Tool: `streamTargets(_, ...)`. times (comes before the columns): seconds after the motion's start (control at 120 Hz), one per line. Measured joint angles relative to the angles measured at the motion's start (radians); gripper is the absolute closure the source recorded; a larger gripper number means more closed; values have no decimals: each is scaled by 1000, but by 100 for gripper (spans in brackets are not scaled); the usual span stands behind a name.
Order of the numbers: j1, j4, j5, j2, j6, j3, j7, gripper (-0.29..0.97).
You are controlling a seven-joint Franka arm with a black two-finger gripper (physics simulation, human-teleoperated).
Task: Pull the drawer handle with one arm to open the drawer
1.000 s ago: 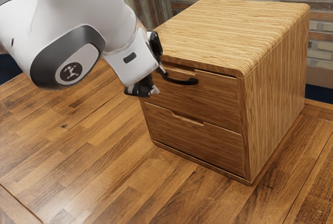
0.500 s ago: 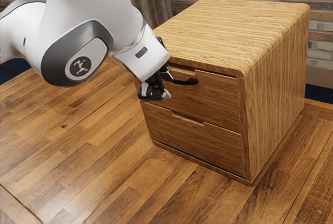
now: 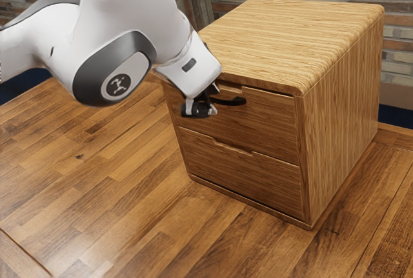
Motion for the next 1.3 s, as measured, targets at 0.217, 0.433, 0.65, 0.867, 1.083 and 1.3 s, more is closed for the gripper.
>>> streamTargets(0.217,-15,-11,7,3,15,-9,13,49)
streamTargets(0.433,-12,-36,6,-4,24,1,31,57)
streamTargets(0.65,1,-119,18,-86,39,-25,40,77)
streamTargets(0.867,-1,-250,26,-210,51,-57,44,79)
streamTargets(1.083,-5,-304,16,-277,35,-52,44,79)
streamTargets(1.3,-12,-361,7,-341,11,-18,42,77)
